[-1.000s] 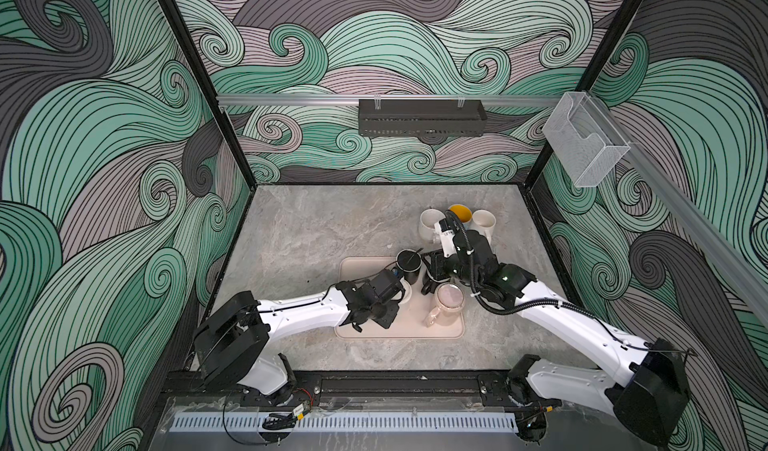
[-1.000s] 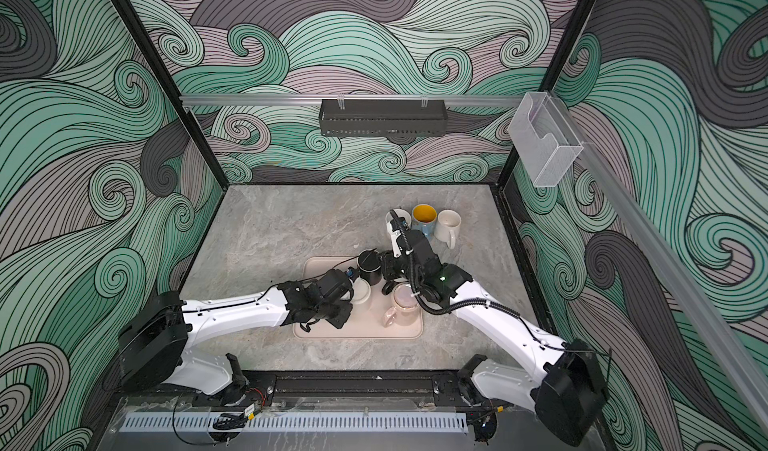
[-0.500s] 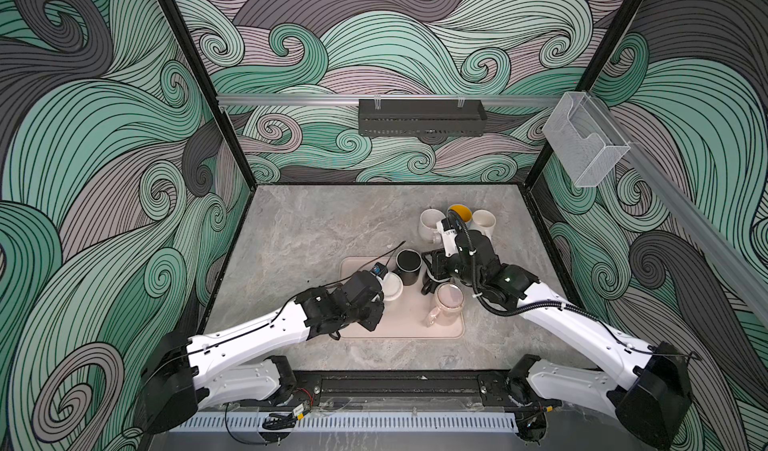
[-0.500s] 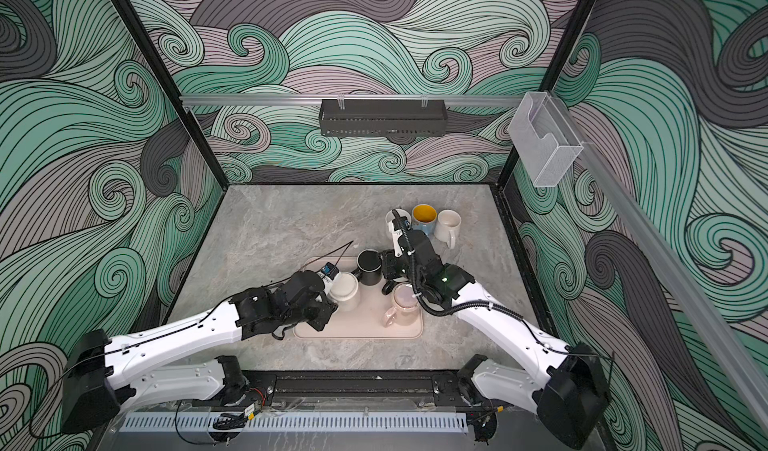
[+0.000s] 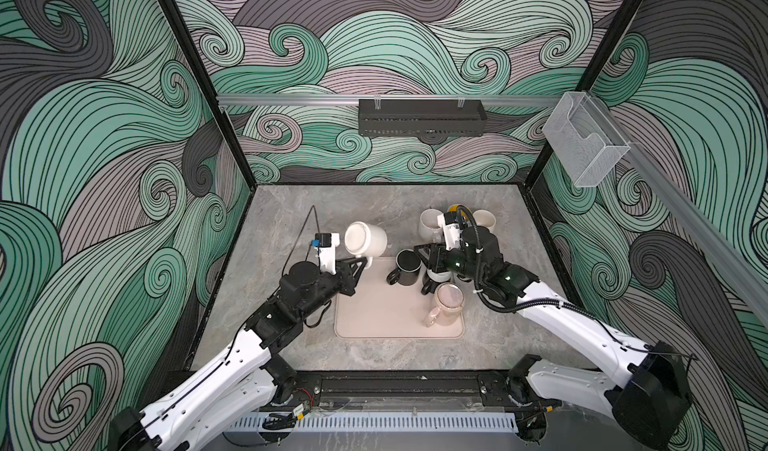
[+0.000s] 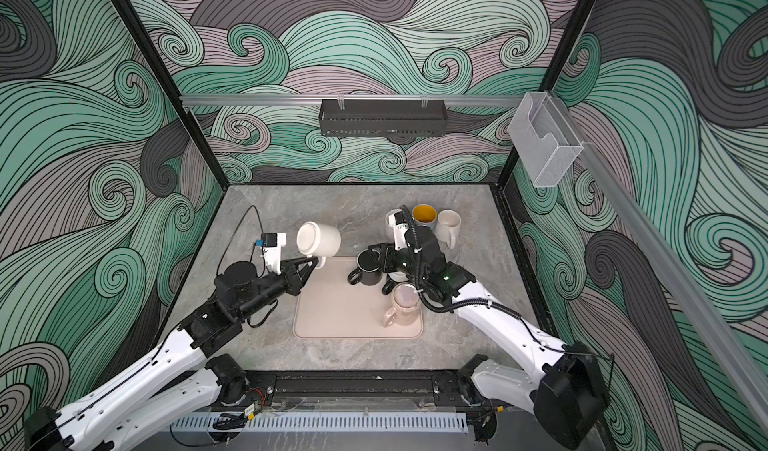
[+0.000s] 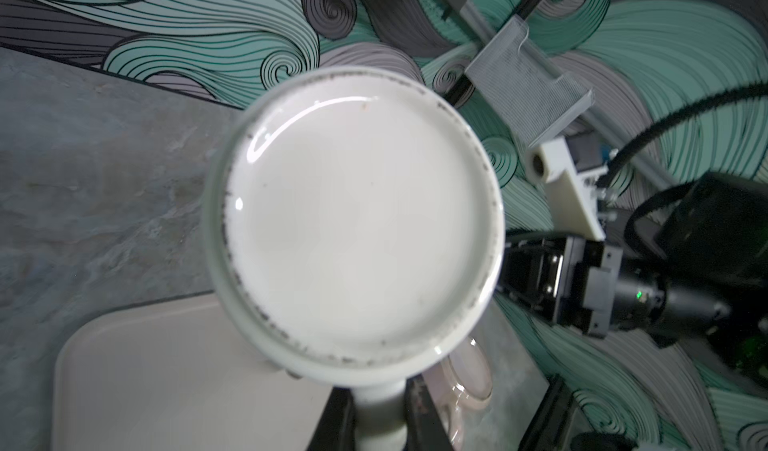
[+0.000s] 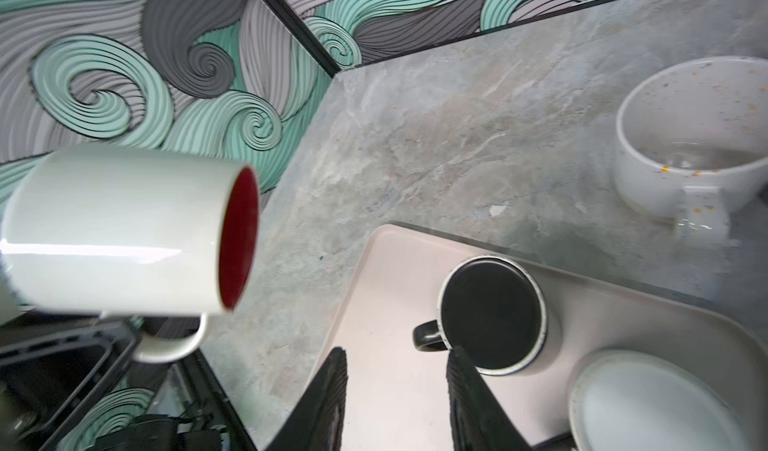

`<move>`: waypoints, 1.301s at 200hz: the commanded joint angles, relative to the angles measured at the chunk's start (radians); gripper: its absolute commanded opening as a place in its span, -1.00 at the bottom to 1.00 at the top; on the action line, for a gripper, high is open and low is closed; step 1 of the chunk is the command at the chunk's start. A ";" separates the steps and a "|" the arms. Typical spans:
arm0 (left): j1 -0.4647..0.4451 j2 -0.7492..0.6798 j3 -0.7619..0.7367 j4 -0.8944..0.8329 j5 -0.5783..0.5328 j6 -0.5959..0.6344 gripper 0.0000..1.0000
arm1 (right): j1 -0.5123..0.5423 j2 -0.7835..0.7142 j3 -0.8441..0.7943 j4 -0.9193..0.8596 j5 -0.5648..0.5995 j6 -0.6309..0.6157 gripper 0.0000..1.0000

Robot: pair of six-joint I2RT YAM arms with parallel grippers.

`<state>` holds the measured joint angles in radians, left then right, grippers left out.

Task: Turn the mug right side up
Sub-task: 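Lift the white mug with the left gripper while the right rises toward it, then grasp the white mug handle with the right gripper from the left gripper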

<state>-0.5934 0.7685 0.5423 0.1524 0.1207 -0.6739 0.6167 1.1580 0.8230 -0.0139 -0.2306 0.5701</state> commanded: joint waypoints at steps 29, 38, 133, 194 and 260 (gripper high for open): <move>0.125 0.261 -0.023 0.924 0.288 -0.524 -1.00 | -0.043 0.010 -0.061 0.380 -0.255 0.278 -0.10; 0.128 0.323 -0.028 1.056 0.287 -0.598 -1.00 | -0.042 0.017 -0.065 0.423 -0.270 0.311 -0.10; 0.124 0.482 0.049 1.235 0.402 -0.750 -1.00 | -0.045 0.070 -0.040 0.669 -0.362 0.531 -0.02; 0.109 0.498 0.059 1.233 0.420 -0.732 -1.00 | -0.036 0.113 -0.021 0.778 -0.389 0.602 -0.02; 0.091 0.514 0.068 1.233 0.423 -0.728 -1.00 | -0.027 0.164 -0.007 0.867 -0.402 0.655 -0.03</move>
<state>-0.4911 1.2816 0.5419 1.2613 0.5259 -1.4231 0.5835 1.3014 0.7876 0.7769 -0.6109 1.1751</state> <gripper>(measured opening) 0.171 0.489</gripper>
